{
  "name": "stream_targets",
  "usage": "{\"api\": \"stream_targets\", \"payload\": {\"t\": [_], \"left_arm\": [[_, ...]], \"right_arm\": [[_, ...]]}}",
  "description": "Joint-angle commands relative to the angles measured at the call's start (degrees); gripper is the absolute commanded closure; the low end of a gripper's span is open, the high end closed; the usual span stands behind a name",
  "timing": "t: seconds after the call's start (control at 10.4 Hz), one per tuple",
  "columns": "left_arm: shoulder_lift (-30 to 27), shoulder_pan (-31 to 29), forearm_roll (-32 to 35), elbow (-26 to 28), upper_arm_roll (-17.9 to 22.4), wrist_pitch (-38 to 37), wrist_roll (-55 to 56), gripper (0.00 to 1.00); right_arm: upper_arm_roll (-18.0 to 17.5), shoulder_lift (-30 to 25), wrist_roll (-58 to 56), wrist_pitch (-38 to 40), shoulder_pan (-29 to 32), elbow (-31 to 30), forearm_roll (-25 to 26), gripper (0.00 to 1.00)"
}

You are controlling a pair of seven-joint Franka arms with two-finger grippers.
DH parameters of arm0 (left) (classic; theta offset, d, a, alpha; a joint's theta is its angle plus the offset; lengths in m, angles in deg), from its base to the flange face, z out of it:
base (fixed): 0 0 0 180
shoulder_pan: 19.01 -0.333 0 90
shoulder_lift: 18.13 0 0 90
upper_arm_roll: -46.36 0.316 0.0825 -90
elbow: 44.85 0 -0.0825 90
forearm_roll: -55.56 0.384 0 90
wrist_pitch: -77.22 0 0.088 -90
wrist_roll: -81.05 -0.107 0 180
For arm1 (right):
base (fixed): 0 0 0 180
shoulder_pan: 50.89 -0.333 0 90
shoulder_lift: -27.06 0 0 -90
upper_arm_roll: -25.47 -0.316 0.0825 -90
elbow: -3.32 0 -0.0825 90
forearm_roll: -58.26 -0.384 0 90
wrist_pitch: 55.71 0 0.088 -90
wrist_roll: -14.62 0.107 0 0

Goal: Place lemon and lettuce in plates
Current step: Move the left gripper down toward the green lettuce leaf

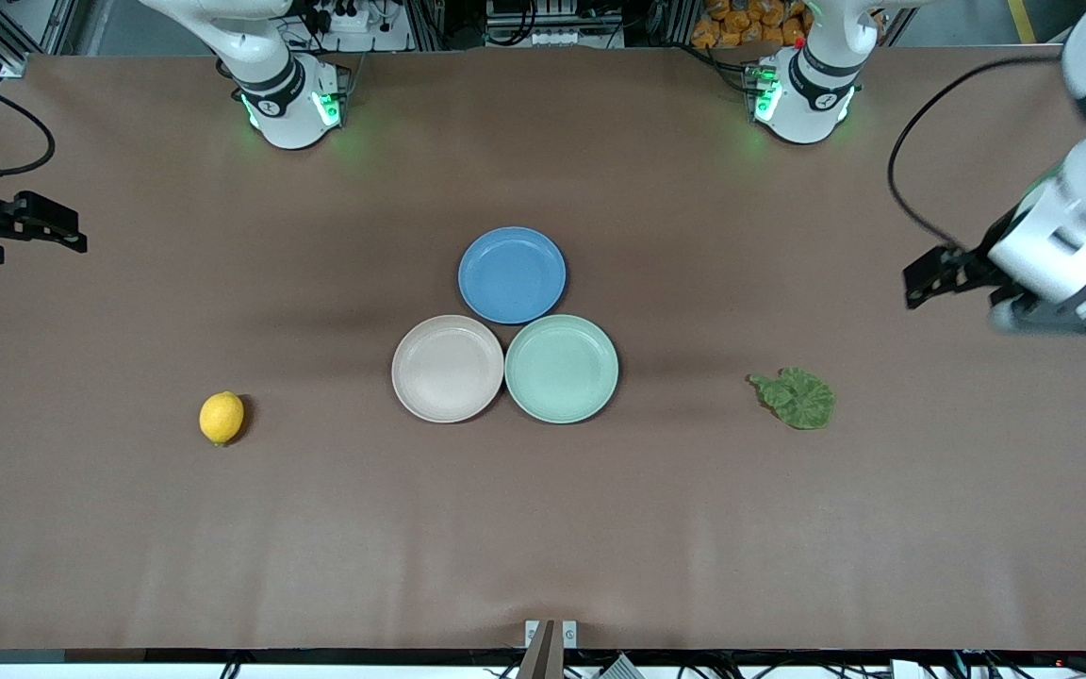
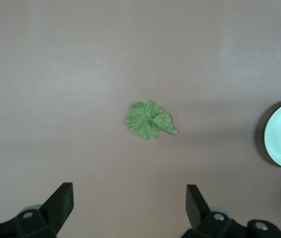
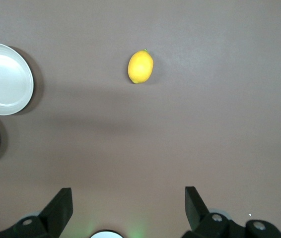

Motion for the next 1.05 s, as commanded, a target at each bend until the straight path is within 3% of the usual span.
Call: {"api": "stream_targets", "payload": {"t": [0.0,0.38,0.96], "left_arm": [[6.19,0.45,0.41,-0.67,-0.41,3.02,-0.41,0.00],[12.07,0.45,0.84,0.12,-0.41,7.32,-0.50,0.00],[15.77,1.15,1.20,3.46,-0.41,12.17,-0.50,0.00]], "right_arm": [[-0.49,-0.25,0.29,-0.02,0.78,-0.31,-0.07,0.00],[-0.49,-0.25,0.29,-0.02,0.78,-0.31,-0.07,0.00],[-0.49,-0.25,0.11,-0.02,0.78,-0.40,-0.07,0.00]]}}
